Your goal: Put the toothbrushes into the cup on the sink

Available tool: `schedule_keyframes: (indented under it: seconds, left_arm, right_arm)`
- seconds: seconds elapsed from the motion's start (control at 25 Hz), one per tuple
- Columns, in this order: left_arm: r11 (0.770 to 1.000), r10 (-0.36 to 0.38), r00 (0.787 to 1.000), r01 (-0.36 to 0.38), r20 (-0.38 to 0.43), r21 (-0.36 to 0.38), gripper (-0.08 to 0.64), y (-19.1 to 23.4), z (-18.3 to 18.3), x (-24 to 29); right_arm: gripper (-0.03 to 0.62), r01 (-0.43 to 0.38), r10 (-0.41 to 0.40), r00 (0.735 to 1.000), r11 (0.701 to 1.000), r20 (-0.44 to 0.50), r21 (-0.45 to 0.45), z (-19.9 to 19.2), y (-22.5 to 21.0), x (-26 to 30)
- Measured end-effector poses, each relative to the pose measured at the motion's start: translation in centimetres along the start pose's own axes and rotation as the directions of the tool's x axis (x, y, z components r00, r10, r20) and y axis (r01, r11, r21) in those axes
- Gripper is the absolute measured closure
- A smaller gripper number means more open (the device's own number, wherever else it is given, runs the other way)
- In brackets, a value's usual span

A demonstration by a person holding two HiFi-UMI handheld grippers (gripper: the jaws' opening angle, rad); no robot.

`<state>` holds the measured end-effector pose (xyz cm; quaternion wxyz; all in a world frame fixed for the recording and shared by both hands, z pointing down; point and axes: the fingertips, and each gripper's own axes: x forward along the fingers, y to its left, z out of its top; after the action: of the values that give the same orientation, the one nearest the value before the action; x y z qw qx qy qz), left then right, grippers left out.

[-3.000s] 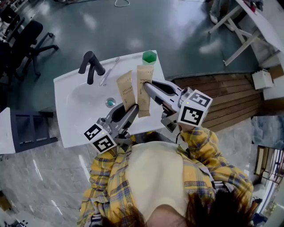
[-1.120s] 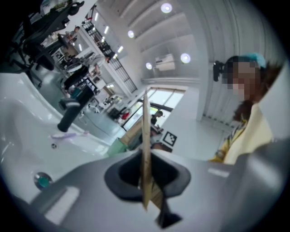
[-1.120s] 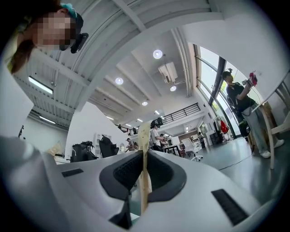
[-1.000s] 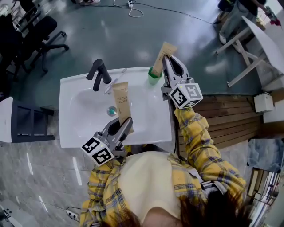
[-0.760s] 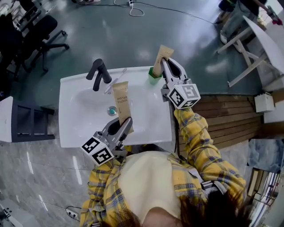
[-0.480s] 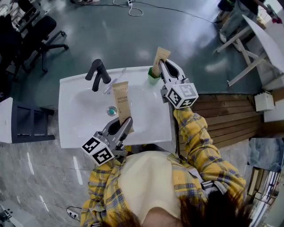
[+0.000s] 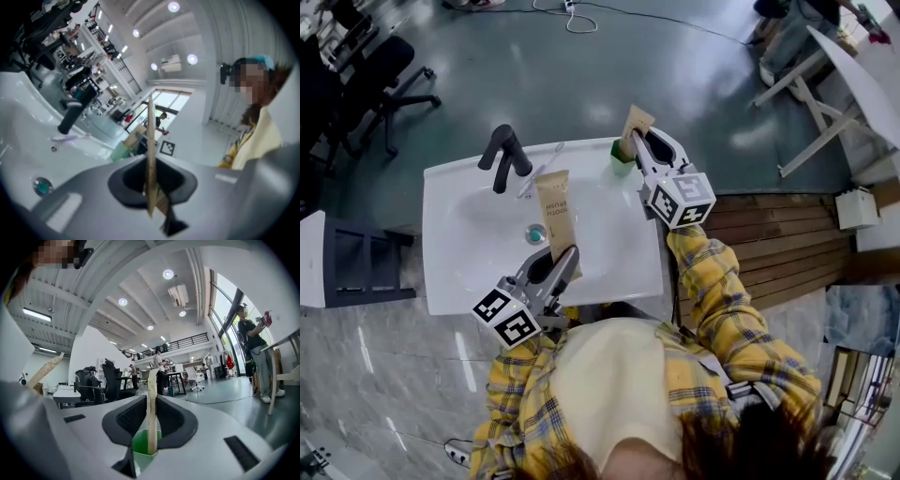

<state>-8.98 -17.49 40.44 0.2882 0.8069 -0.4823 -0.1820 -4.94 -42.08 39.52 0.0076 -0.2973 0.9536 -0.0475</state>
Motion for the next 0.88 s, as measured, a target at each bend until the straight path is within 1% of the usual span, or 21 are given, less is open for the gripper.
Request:
schedule_keyframes:
  seconds: [0.24, 0.72, 0.88]
  left_arm:
    - [1.0, -0.015, 1.0, 0.015, -0.006, 0.0, 0.532, 0.0, 0.1, 0.0]
    - [0.999, -0.052, 0.998, 0.052, -0.024, -0.003, 0.532, -0.3, 0.0, 0.1]
    - [0.998, -0.061, 0.998, 0.061, -0.026, -0.003, 0.532, -0.5, -0.1, 0.1]
  right_arm:
    - [0.547, 0.022, -0.022, 1.0, 1.0, 0.012, 0.008, 0.7, -0.2, -0.6]
    - [0.455, 0.047, -0.05, 0.997, 0.998, 0.051, 0.049, 2.6, -0.6, -2.0]
    - [0.439, 0.058, -0.061, 0.997, 0.995, 0.036, 0.075, 2.2, -1.0, -2.0]
